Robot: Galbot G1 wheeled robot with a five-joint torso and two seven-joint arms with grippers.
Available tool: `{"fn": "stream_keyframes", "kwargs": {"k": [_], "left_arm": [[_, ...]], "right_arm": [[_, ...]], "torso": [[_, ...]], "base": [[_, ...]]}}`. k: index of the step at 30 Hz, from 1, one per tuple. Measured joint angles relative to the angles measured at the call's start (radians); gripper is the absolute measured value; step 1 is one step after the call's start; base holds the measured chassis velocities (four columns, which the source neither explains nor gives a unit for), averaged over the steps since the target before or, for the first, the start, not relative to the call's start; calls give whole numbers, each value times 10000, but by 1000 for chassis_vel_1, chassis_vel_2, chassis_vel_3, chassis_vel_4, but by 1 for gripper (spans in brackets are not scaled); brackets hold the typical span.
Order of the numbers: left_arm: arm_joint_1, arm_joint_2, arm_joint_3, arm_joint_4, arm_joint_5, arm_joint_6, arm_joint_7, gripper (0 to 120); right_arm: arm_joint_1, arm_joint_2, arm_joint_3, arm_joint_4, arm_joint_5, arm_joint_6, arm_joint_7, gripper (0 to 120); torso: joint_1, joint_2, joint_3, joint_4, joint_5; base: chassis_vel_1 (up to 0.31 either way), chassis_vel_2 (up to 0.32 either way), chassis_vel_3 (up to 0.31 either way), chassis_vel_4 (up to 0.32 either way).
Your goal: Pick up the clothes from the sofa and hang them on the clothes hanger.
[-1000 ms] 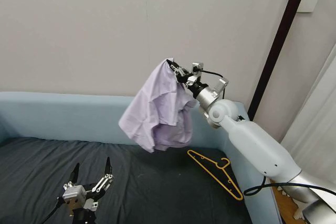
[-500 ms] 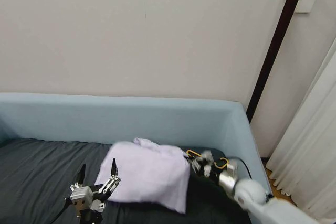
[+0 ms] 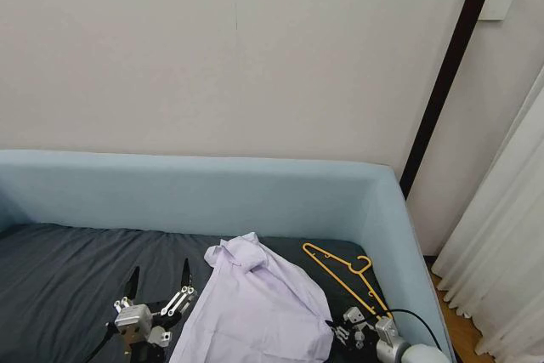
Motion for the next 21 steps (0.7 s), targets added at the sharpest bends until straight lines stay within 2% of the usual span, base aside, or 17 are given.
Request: {"fn": "stream_keyframes", "kwargs": {"k": [2, 4, 7, 10, 13, 15, 16, 18, 19, 20, 21], "left_arm": [[3, 6, -5, 4, -17, -41, -9, 100], [6, 6, -4, 21, -20, -62, -11, 100], [-3, 6, -6, 70, -25, -79, -12, 100], [-22, 18, -19, 74, -34, -79, -12, 100], [-52, 20, -47, 95, -40, -71, -12, 100], [-56, 14, -52, 100, -40, -67, -10, 100], [-51, 2, -103, 99, -43, -33, -11, 100], [-42, 0, -186, 40, -47, 59, -9, 100], [-35, 3, -218, -7, -49, 98, -8, 100], [-35, 3, -218, -7, -49, 98, -8, 100], [-9, 3, -263, -83, -52, 140, -8, 100]], "right_arm": [[-117, -337, -19, 1011, 428, -425, 1218, 48], [-128, -432, 22, 1445, 620, -476, 1546, 52], [108, -510, 282, 2231, 932, -348, 1643, 65], [506, -441, 238, 2348, 1059, -348, 1587, 75], [1319, -46, -312, 1600, 962, 450, 1122, 86], [1534, 112, -460, 1314, 849, 691, 936, 90], [2353, 882, -905, 19, 317, 1464, 287, 97], [3063, 1813, -1208, -1380, -168, 2130, -385, 100], [3301, 2174, -1285, -1890, -297, 2318, -655, 100], [3301, 2174, -1285, -1890, -297, 2318, -655, 100], [3615, 2652, -1367, -2568, -503, 2528, -1015, 100]], "torso": [[0, 1, 0, -1, -3], [0, 1, 0, -1, -2], [0, 1, 0, 2, -1], [1, 0, 0, 1, -3], [1, 0, 1, -2, -3], [2, -1, 1, 0, 0], [2, -1, 1, 2, 1], [3, -2, 4, 7, 0], [4, -2, 4, 8, 3], [4, -2, 4, 8, 3], [3, -2, 3, 9, 1]], "base": [[0, 0, 0, 0], [0, 0, 0, 0], [0, 0, 0, 0], [0, 0, 0, 0], [0, 0, 0, 0], [0, 0, 0, 0], [0, 0, 0, 0], [0, 0, 0, 0], [0, 0, 0, 0], [0, 0, 0, 0], [0, 0, 0, 0]]}}
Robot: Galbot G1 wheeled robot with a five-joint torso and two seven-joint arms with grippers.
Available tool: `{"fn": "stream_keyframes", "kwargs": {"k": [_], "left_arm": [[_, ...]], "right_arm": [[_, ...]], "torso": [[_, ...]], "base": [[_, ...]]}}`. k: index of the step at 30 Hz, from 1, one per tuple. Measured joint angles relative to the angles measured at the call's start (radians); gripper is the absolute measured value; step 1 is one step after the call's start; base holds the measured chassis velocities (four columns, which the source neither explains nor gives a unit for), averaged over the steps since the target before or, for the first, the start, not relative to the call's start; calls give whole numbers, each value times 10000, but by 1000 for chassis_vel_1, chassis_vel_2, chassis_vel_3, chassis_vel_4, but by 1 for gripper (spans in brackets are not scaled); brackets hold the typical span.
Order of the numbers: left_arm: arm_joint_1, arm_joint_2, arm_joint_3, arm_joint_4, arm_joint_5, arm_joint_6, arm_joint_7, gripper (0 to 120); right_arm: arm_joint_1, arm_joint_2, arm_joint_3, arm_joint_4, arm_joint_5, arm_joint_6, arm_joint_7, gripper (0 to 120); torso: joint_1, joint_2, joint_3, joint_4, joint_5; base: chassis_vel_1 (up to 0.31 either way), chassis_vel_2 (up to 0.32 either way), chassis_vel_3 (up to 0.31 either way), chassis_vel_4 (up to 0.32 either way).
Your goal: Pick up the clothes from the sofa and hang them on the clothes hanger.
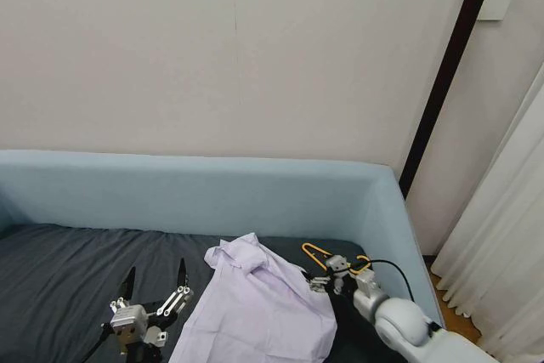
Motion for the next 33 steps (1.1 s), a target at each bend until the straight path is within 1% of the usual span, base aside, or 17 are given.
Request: {"fn": "stream_keyframes", "kwargs": {"k": [3, 4, 8, 9, 11, 13, 14, 17, 18, 19, 20, 23, 24, 27, 29, 32, 33], "left_arm": [[179, -35, -67, -292, 0, 33, -2, 100], [179, -35, -67, -292, 0, 33, -2, 100], [312, -36, -274, -476, -1, 73, -3, 100], [312, -36, -274, -476, -1, 73, -3, 100], [325, -35, -397, -459, -2, 92, -4, 100], [327, -91, -406, -423, 6, 97, -6, 100], [327, -91, -406, -423, 6, 97, -6, 100], [328, -209, -339, -395, 67, 96, -13, 100], [325, -227, -327, -382, 78, 96, -13, 100], [325, -227, -327, -382, 78, 96, -13, 100], [318, -237, -323, -363, 86, 93, -13, 100], [299, -246, -306, -302, 94, 68, -19, 100], [299, -246, -306, -302, 94, 68, -19, 100], [298, -248, -285, -264, 102, 20, -38, 100], [303, -244, -281, -260, 102, 9, -44, 100], [326, -187, -278, -215, 102, -50, -75, 100], [328, -178, -278, -213, 103, -52, -76, 100]], "right_arm": [[568, 1020, -108, -1476, -699, 189, -669, 100], [568, 1020, -108, -1476, -699, 189, -669, 100], [862, 2142, -106, -2756, -1394, 292, -991, 100], [862, 2142, -106, -2756, -1394, 292, -991, 100], [922, 2696, -105, -3240, -1946, 262, -751, 100], [943, 3131, -122, -3623, -2462, 219, -195, 100], [943, 3131, -122, -3623, -2462, 219, -195, 100], [940, 3676, -138, -4137, -3140, -8, 1130, 98], [929, 3776, -133, -4243, -3262, -36, 1362, 95], [929, 3776, -133, -4243, -3262, -36, 1362, 95], [910, 3851, -128, -4333, -3407, -66, 1555, 89], [852, 3807, -138, -4353, -3642, -182, 1681, 77], [852, 3807, -138, -4353, -3642, -182, 1681, 77], [803, 3666, -125, -4330, -3729, -110, 1594, 63], [794, 3646, -120, -4326, -3729, -71, 1577, 61], [729, 3581, -72, -4320, -3694, 241, 1533, 44], [724, 3582, -58, -4320, -3681, 290, 1533, 43]], "torso": [[0, 0, -1, -7, -5], [0, 0, -1, -7, -5], [0, 0, -1, -7, -3], [0, 0, -1, -7, -3], [0, 1, -2, -6, -4], [0, 0, -2, -6, -3], [0, 0, -2, -6, -3], [-1, 0, -3, -7, -4], [-1, 1, -2, -6, -3], [-1, 1, -2, -6, -3], [0, 0, -2, -6, -2], [-1, 1, -3, -7, -3], [-1, 1, -3, -7, -3], [-1, 1, -3, -8, -2], [-1, 1, -3, -8, -2], [-1, 1, -3, -8, -1], [-2, 1, -3, -8, 0]], "base": [[0, 0, 0, 0], [0, 0, 0, 0], [0, 0, 0, 0], [0, 0, 0, 0], [0, 0, 0, 0], [0, 0, 0, 0], [0, 0, 0, 0], [0, 0, 0, 0], [0, 0, 0, 0], [0, 0, 0, 0], [0, 0, 0, 0], [0, 0, 0, 0], [0, 0, 0, 0], [0, 0, 0, 0], [0, 0, 0, 0], [0, 0, 0, 0], [0, 0, 0, 0]]}}
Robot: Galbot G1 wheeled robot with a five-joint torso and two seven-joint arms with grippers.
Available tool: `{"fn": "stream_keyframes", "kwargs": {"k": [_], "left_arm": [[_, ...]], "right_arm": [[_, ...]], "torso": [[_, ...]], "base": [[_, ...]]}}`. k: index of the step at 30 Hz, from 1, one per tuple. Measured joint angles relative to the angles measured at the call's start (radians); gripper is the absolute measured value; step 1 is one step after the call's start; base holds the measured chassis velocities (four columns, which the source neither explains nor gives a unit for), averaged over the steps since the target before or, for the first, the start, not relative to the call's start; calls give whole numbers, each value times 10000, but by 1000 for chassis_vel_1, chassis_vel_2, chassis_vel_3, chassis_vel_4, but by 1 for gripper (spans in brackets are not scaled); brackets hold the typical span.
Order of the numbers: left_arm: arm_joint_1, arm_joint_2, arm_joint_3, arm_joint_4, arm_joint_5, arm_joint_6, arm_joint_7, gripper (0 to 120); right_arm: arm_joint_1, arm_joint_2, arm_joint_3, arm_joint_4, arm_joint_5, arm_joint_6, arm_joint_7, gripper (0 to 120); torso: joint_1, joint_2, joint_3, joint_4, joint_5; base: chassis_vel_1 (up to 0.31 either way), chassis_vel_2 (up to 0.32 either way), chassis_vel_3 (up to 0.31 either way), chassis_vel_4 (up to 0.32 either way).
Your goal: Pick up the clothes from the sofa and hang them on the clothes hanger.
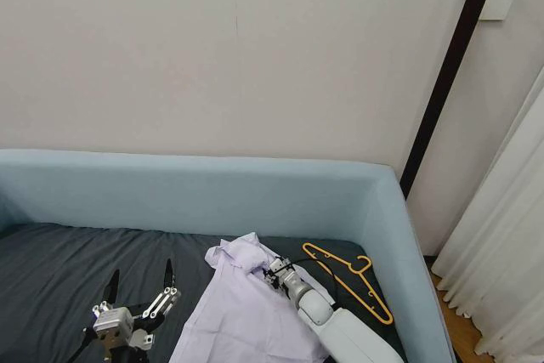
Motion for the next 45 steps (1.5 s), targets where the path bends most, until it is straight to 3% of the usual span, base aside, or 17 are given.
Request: {"fn": "stream_keyframes", "kwargs": {"k": [11, 13, 20, 23, 29, 36, 40, 43, 45], "left_arm": [[87, 65, -16, -59, 40, -36, -2, 100], [92, 78, -27, -59, 39, -42, -11, 100], [96, 191, -92, 23, -7, -63, -66, 100], [98, 206, -95, 46, -8, -63, -68, 100], [102, 227, -124, 117, -3, -44, -71, 100], [108, 145, -90, 138, 81, -33, -71, 100], [114, 125, -98, 138, 91, -32, -70, 100], [113, 87, -98, 137, 103, -32, -70, 100], [111, 76, -94, 138, 106, -32, -71, 100]], "right_arm": [[-13, 41, 56, -128, 463, 305, -12, 1], [7, 117, 73, -213, 477, 324, -17, 0], [37, 251, -71, -177, 512, 429, 59, 0], [37, 291, -82, -156, 449, 471, 59, 7], [57, 545, 129, -305, -268, 480, 171, 32], [172, 1152, 1012, -1556, -1989, 621, 148, 58], [175, 1339, 1324, -2011, -2317, 793, 269, 57], [184, 1371, 1394, -2050, -2311, 868, 297, 43], [184, 1366, 1393, -2029, -2278, 893, 297, 39]], "torso": [[-1, 0, 0, 0, 0], [-1, 0, 0, 0, 0], [0, 1, 0, 0, -1], [-1, 1, 0, 0, -1], [-1, 1, 0, 1, -1], [-1, 2, 0, 1, -1], [-1, 1, 0, 1, 0], [-1, 1, 0, 1, 0], [-1, 1, 0, 1, 0]], "base": [[0, 0, 0, 0], [0, 0, 0, 0], [0, 0, 0, 0], [0, 0, 0, 0], [0, 0, 0, 0], [0, 0, 0, 0], [0, 0, 0, 0], [0, 0, 0, 0], [0, 0, 0, 0]]}}
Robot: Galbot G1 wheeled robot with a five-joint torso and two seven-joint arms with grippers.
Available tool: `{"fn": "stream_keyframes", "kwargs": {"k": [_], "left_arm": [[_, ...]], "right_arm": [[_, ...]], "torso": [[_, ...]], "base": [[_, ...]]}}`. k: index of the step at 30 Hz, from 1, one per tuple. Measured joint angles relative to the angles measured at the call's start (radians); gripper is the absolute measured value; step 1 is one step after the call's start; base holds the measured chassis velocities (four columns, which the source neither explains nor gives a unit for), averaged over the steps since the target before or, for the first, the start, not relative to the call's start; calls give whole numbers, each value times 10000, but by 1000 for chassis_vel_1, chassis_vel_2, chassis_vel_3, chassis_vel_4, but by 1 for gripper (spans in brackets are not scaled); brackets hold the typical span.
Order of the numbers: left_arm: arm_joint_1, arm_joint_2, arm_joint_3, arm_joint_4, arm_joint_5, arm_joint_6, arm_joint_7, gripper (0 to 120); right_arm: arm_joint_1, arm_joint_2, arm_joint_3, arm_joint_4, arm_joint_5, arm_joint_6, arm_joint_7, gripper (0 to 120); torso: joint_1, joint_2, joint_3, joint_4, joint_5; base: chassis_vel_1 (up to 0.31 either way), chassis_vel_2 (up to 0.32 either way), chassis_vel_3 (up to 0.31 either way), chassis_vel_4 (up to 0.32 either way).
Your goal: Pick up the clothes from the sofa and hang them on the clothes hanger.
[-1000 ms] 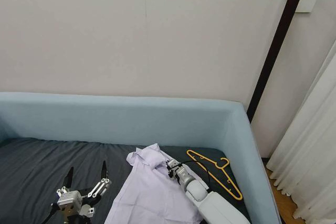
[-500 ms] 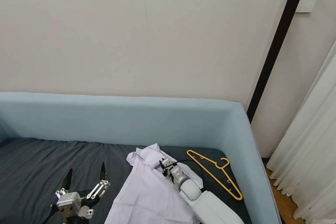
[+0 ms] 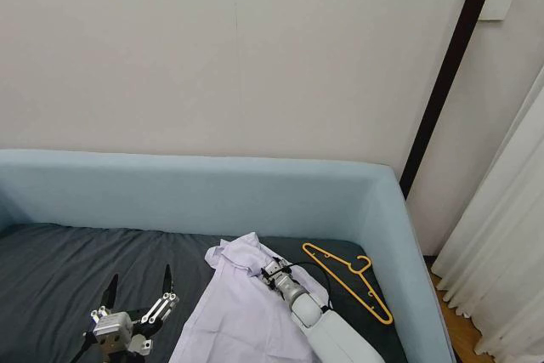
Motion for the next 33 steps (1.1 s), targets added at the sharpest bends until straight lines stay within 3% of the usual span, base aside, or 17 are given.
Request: {"fn": "stream_keyframes", "kwargs": {"k": [5, 11, 21, 26, 29, 33], "left_arm": [[-8, -75, 66, 0, -13, -1, 0, 100], [-24, -100, 77, 0, -14, -1, -10, 100], [-54, -96, 99, 0, -20, -1, -36, 100], [-100, -48, 104, 0, -67, -6, -77, 100], [-161, -25, 102, 7, -120, -13, -109, 100], [-232, -20, 167, 42, -169, -82, -148, 100]], "right_arm": [[-25, -118, -136, 320, 287, 102, -90, 18], [-80, -255, -206, 576, 724, 223, -241, 0], [-123, -475, -276, 1098, 1547, 724, -401, 0], [-59, -753, -234, 1643, 2742, 1631, -640, 0], [127, -935, -189, 2077, 3672, 2291, -667, 0], [758, -1615, -561, 3878, 6169, 2646, -722, 0]], "torso": [[0, 1, 0, 0, 1], [0, 0, 0, 0, 1], [0, 0, 0, 0, 1], [0, 0, 1, 0, 2], [0, 0, 1, -2, 2], [0, -1, 1, 0, 2]], "base": [[0, 0, 0, 0], [0, 0, 0, 0], [0, 0, 0, 0], [0, 0, 0, 0], [0, 0, 0, 0], [0, 0, 0, 0]]}}
